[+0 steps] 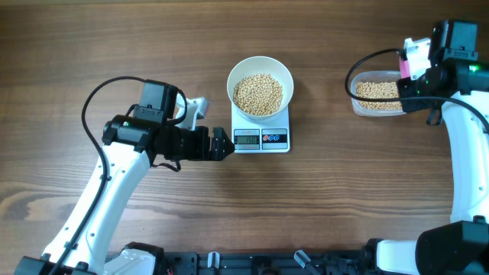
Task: Scoop item into bowl and weigh 150g on scale
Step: 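Lower the pink scoop into the clear soybean container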
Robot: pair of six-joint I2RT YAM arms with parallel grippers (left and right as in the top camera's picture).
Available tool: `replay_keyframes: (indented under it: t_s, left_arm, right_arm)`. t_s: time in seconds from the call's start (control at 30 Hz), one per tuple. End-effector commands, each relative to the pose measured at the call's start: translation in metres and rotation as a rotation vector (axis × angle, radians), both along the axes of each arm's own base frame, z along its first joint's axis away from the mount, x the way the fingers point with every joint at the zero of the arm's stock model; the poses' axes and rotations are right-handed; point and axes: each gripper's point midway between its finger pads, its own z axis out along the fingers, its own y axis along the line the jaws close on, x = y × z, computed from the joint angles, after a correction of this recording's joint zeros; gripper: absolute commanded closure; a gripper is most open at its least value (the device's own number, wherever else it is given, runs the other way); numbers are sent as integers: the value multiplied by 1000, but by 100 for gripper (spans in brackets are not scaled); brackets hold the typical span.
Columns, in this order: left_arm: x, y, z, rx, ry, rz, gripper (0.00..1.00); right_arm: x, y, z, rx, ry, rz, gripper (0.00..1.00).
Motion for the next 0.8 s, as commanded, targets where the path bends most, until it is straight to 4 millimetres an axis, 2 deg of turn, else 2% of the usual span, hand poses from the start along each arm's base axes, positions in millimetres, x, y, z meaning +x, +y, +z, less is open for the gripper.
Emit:
replay_keyframes:
  t_s: [0.0,0.13,0.27,0.4,0.67,0.77]
  left_arm:
    - [1,1,-1,9,0,4,0]
    - [0,1,-1,9,1,4,0]
    - [0,1,-1,9,1,4,0]
    - [0,1,-1,9,1,4,0]
    - [0,1,-1,9,1,4,0]
    - [0,1,-1,9,1,4,0]
  right_arm:
    - [1,0,-6,-2,16,-1,96]
    - [0,19,-11,102,25,43,96]
    - [-9,27,-18,144,71,54,96]
    - [-14,30,-29,180,121,52,96]
    - [-5,30,-40,193,130,36,95]
    - [-5,30,-40,193,130,37,82]
